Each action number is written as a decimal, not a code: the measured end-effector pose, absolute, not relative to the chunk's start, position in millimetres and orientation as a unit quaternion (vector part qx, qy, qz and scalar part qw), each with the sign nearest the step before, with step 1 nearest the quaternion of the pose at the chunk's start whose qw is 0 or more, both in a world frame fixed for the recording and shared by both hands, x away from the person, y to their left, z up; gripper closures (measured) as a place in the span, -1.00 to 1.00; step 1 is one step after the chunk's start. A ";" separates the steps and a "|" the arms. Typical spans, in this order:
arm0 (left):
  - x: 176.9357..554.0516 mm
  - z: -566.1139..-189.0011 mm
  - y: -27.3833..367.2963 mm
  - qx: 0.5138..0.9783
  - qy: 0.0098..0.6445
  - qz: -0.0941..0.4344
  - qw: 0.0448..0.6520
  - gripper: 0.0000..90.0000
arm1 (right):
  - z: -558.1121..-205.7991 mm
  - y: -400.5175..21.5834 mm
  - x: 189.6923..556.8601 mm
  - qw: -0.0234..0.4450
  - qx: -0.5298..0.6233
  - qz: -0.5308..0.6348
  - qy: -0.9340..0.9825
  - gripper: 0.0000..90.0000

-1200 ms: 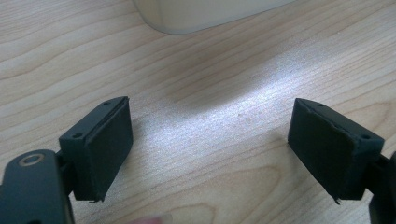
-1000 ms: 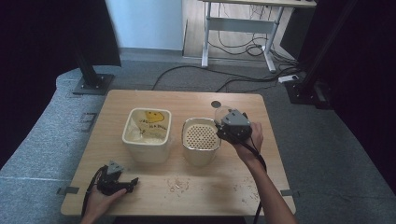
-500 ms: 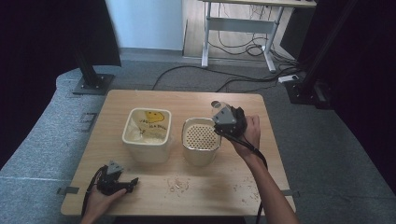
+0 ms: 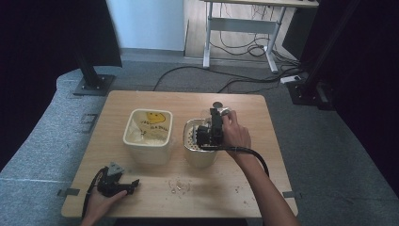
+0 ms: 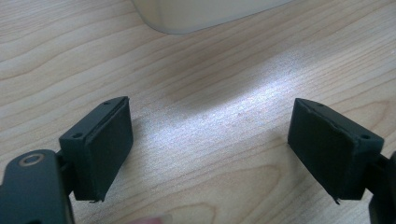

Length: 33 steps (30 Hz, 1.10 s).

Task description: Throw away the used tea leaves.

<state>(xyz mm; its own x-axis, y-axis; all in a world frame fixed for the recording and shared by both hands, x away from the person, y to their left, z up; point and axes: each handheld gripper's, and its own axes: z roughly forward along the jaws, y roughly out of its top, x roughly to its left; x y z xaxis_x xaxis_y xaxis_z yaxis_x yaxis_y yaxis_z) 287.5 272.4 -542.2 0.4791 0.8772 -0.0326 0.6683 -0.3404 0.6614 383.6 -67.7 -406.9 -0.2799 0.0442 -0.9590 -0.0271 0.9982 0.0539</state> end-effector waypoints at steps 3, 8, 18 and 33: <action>287.5 -542.1 272.5 0.801 0.482 0.167 0.312 -0.69 | -413.5 -61.6 383.5 0.615 -0.032 -0.015 0.788 -0.14; 287.6 -542.1 272.5 0.802 0.482 0.167 0.312 -0.69 | -422.3 -54.8 384.8 0.647 -0.108 -0.098 0.748 -0.14; 287.7 -542.2 272.2 0.802 0.482 0.168 0.311 -0.69 | -430.4 -50.6 381.6 0.674 -0.187 -0.174 0.693 -0.12; 287.8 -542.2 272.5 0.803 0.481 0.168 0.311 -0.69 | -435.8 -45.4 375.8 0.705 -0.241 -0.202 0.636 -0.13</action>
